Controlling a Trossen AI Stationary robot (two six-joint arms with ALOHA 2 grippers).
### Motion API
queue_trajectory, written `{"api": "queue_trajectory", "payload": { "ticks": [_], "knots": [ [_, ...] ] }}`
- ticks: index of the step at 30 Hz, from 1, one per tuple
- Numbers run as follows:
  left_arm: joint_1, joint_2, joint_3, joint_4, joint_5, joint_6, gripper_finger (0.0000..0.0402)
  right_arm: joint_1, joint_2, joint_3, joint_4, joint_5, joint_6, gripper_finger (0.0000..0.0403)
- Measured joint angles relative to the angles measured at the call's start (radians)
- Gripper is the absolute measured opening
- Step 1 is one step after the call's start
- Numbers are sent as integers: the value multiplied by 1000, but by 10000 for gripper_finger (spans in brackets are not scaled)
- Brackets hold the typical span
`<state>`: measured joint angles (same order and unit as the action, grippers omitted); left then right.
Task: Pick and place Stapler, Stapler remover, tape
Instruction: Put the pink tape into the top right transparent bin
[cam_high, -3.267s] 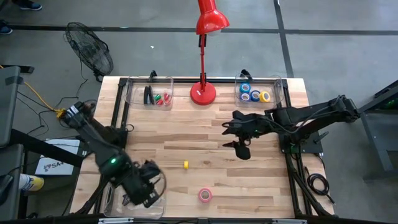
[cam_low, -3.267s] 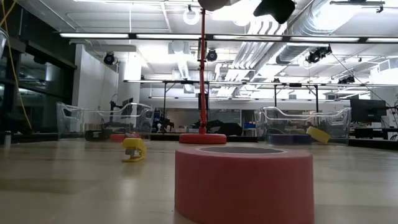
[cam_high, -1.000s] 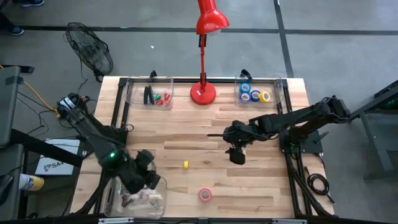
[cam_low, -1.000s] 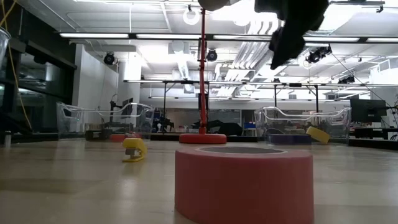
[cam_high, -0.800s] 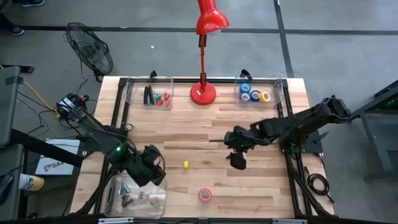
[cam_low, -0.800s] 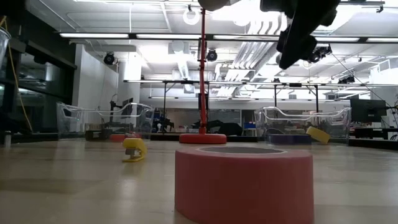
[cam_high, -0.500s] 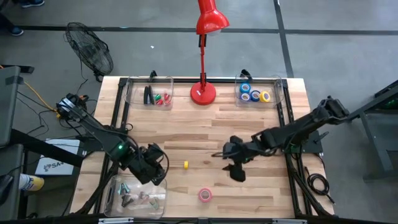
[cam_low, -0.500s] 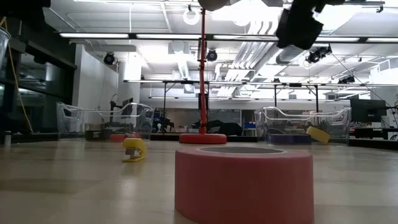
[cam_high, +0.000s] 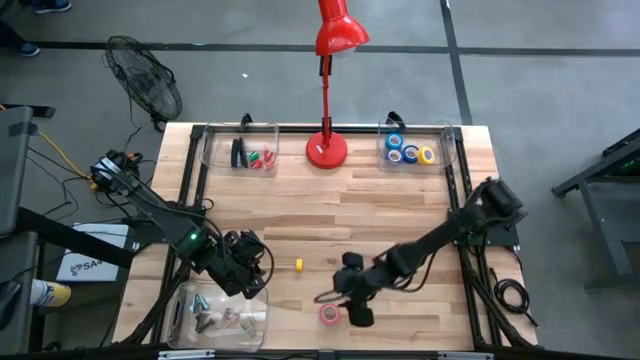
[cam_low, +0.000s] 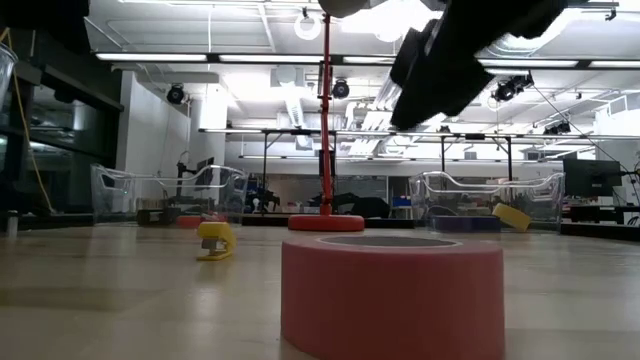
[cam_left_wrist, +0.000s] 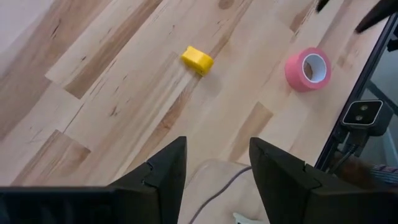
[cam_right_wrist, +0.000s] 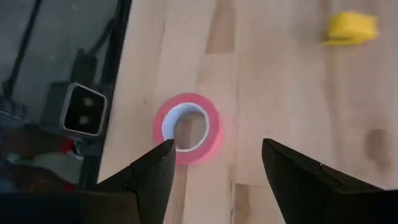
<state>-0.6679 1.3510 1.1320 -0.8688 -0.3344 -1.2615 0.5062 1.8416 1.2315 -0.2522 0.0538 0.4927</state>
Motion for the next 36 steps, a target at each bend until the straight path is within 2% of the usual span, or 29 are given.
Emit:
{"api": "queue_trajectory", "payload": {
  "ticks": [9,18,23,31,36],
  "knots": [
    [0,0,0,-1,0,1,172,19,169,129,-33,64,0,232],
    [0,0,0,-1,0,1,172,20,248,145,-43,56,52,220],
    [0,0,-1,-1,0,1,172,20,248,139,-71,50,83,168],
    [0,0,-1,0,-18,1,172,21,234,137,-97,3,79,27],
    [0,1,-1,0,-25,6,172,14,189,133,-215,21,85,26]
  ]
}}
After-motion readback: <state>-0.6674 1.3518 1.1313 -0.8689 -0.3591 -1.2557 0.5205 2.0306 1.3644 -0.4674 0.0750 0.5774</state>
